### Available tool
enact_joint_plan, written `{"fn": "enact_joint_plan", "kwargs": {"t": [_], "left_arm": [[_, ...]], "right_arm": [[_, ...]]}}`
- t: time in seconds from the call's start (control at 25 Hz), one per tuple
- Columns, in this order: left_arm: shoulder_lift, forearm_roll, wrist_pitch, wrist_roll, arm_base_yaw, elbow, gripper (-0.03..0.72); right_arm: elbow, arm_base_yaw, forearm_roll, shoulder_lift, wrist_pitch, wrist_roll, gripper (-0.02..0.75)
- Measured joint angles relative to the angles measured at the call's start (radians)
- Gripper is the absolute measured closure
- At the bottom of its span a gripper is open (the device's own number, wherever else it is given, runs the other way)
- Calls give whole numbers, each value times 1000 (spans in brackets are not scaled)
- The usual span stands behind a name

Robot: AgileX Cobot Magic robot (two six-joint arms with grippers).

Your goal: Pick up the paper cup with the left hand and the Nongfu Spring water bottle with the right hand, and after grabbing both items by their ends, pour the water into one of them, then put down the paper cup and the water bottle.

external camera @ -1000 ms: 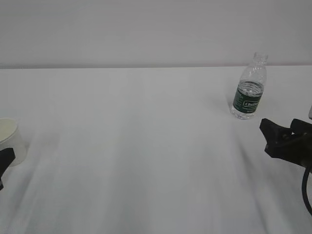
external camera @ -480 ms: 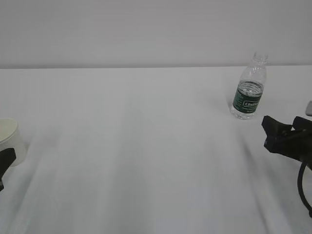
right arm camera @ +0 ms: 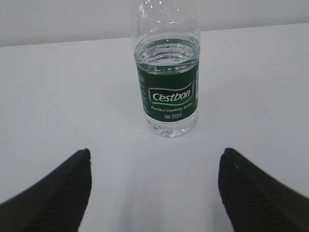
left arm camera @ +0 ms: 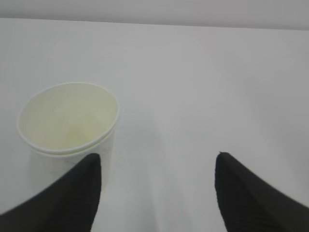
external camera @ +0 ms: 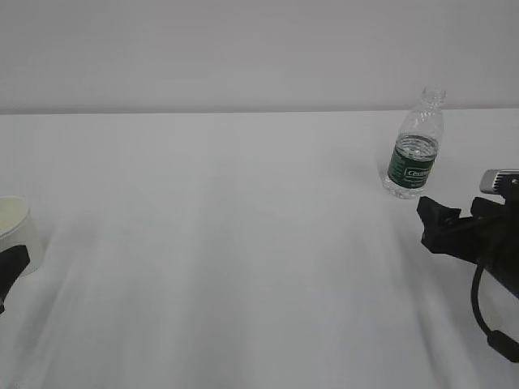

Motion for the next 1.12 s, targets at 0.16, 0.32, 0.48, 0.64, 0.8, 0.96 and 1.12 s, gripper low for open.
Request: {"fn": "enact_joint_plan", "kwargs": {"t": [0.16, 0.32, 0.48, 0.64, 0.8, 0.96, 1.12], "left_arm": [[0, -4, -2, 0, 0, 0, 153], [0, -4, -2, 0, 0, 0, 152], [0, -4, -2, 0, 0, 0, 152], [0, -4, -2, 0, 0, 0, 152], [0, -4, -2, 2, 0, 0, 152], [0, -4, -2, 8, 0, 0, 152], [0, -4, -2, 22, 0, 0, 152]], "right_arm": [[-54, 0, 0, 48, 0, 0, 87], [-117, 0, 0, 99, 0, 0, 66], [-185, 0, -2, 158, 0, 0, 64], [-238, 0, -2, 203, -1, 0, 64], [-274, 0, 13, 240, -1, 0, 64], [-305, 0, 46, 267, -1, 0, 64], [-338, 0, 52, 300, -1, 0, 64]]}}
